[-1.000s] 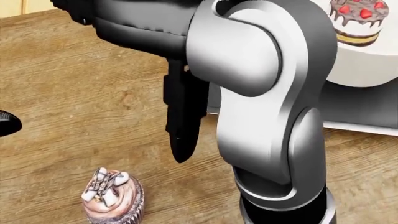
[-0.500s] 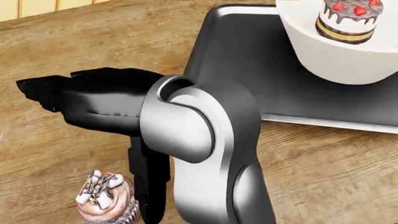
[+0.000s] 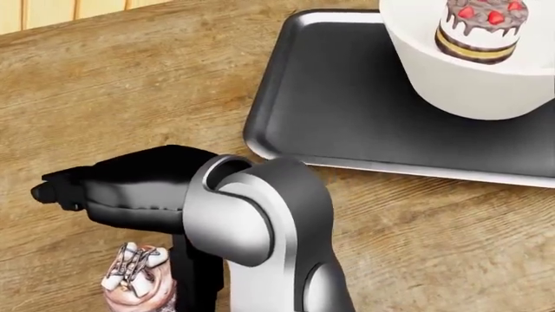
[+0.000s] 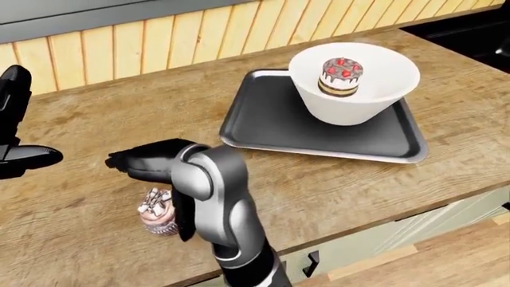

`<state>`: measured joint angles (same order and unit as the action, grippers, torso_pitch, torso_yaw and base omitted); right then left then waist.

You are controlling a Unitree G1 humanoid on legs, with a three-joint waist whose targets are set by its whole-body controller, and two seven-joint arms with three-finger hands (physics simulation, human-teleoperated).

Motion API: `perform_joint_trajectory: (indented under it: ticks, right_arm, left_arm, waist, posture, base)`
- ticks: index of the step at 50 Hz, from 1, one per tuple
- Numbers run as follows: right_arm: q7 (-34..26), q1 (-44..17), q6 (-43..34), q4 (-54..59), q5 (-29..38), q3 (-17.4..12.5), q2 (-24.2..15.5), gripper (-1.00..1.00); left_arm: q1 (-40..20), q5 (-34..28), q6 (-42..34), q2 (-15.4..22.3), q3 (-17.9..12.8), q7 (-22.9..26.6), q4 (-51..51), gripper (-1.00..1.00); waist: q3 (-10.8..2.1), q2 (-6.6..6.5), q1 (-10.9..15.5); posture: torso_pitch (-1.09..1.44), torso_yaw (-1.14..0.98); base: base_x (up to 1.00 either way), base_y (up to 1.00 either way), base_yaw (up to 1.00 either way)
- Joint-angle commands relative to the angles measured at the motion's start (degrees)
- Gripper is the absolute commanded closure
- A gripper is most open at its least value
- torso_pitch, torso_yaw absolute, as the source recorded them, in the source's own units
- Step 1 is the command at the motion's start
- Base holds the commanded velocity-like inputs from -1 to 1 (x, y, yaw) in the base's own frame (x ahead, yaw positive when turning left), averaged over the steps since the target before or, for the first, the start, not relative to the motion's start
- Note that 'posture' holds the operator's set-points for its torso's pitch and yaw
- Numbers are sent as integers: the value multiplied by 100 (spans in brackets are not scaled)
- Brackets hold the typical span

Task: Pick up the bowl with cake and place it on the tray. Pick up the cupcake and place it on the tray.

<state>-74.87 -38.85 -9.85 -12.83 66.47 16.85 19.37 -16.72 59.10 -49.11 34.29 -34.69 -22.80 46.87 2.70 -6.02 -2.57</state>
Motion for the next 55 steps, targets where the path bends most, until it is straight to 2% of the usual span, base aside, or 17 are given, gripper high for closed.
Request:
perform_joint_trajectory:
  ticks: [1,8,16,18,21,26,29,32,34,35,42,55]
  right_arm:
    - [129,-136,73,-132,-29,18,76,-76]
    - [210,193,246,-77,37,168,108,-55]
    - [296,474,428,-8,87,257,104,-42]
    - [305,555,454,-14,102,298,111,-23]
    - [347,639,519,19,100,319,93,-10]
    - [349,732,563,-8,131,361,91,27]
    - [339,729,568,-15,134,352,96,41]
    - [359,728,587,-12,135,343,95,64]
    - [378,703,600,-5,129,320,90,95]
    - [394,680,614,-6,128,309,84,100]
    - [306,391,564,-85,118,139,38,100]
    - [-121,-705,24,-293,-48,-371,-263,100]
  left_arm:
    - [-98,-44,158,92,-107,13,85,-100]
    - [-87,-5,147,96,-144,4,104,-100]
    - [-61,-91,188,59,-122,77,76,-100]
    - [-69,-112,189,52,-115,89,68,-100]
    - [-59,-144,195,31,-114,120,64,-100]
    - [-37,-183,206,1,-116,153,67,-100]
    - [-46,-191,198,-3,-112,149,72,-100]
    - [-41,-189,185,-16,-112,144,92,-100]
    - [-33,-191,183,-19,-127,154,92,-100]
    - [-31,-183,179,-21,-132,154,95,-100]
    - [-62,-185,166,-19,-111,140,88,-100]
    - [-149,-152,159,35,-51,77,58,-100]
  waist:
    - [-119,-44,-2]
    - [-126,-45,1]
    - [-143,-54,-3]
    - [-149,-58,-2]
    - [-154,-63,-1]
    - [-165,-81,-12]
    - [-157,-96,5]
    - [-149,-100,23]
    - [-149,-96,30]
    - [-153,-95,33]
    - [-158,-59,37]
    - [-119,15,17]
  posture:
    - [0,0]
    - [0,0]
    - [0,0]
    - [0,0]
    - [0,0]
    - [0,0]
    - [0,0]
    - [0,0]
    - [0,0]
    - [0,0]
    - [0,0]
    - [0,0]
  base:
    - [0,0,0]
    - [0,0,0]
    - [0,0,0]
    - [0,0,0]
    - [0,0,0]
    - [0,0,0]
    - [0,0,0]
    - [0,0,0]
    - [0,0,0]
    - [0,0,0]
    - [0,0,0]
    - [0,0,0]
